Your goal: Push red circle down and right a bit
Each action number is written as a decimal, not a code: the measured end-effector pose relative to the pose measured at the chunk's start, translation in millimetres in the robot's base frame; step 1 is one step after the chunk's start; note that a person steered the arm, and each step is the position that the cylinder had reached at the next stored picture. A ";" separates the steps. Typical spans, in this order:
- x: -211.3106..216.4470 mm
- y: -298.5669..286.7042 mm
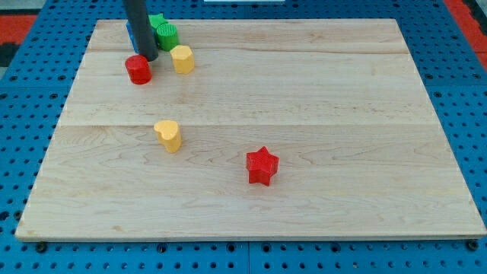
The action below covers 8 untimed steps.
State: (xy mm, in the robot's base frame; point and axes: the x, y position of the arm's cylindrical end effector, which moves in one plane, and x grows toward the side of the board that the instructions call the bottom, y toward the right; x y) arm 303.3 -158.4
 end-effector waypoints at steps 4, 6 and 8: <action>17.0 -31.4; 15.3 -93.1; 76.9 -76.3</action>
